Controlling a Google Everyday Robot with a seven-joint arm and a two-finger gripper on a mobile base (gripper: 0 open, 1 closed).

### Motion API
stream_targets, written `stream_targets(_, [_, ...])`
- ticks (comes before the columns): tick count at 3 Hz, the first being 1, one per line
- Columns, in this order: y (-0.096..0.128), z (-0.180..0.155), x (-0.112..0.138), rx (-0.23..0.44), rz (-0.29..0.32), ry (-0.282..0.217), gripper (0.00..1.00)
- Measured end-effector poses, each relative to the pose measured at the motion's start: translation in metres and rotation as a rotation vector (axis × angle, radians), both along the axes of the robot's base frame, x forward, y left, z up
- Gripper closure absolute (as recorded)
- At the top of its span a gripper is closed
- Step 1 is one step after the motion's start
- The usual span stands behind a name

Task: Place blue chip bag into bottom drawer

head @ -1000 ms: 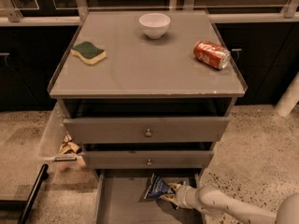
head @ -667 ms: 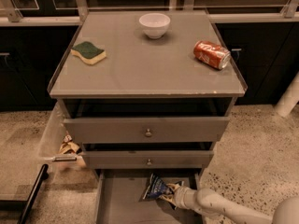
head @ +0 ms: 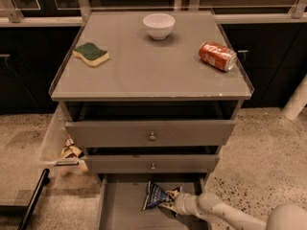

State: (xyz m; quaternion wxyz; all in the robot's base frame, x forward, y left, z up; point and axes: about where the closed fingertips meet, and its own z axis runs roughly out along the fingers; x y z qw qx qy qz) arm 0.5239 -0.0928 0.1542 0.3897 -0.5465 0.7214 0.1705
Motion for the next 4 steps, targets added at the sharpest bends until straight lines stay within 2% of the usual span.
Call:
stream_targets(1, [-0.0004,-0.0006,0.0004,0.001,0.002,0.001,0.82])
stream_targets(4, [-0.0003,-0.0006,0.0003,0.002,0.002,0.001,0.12])
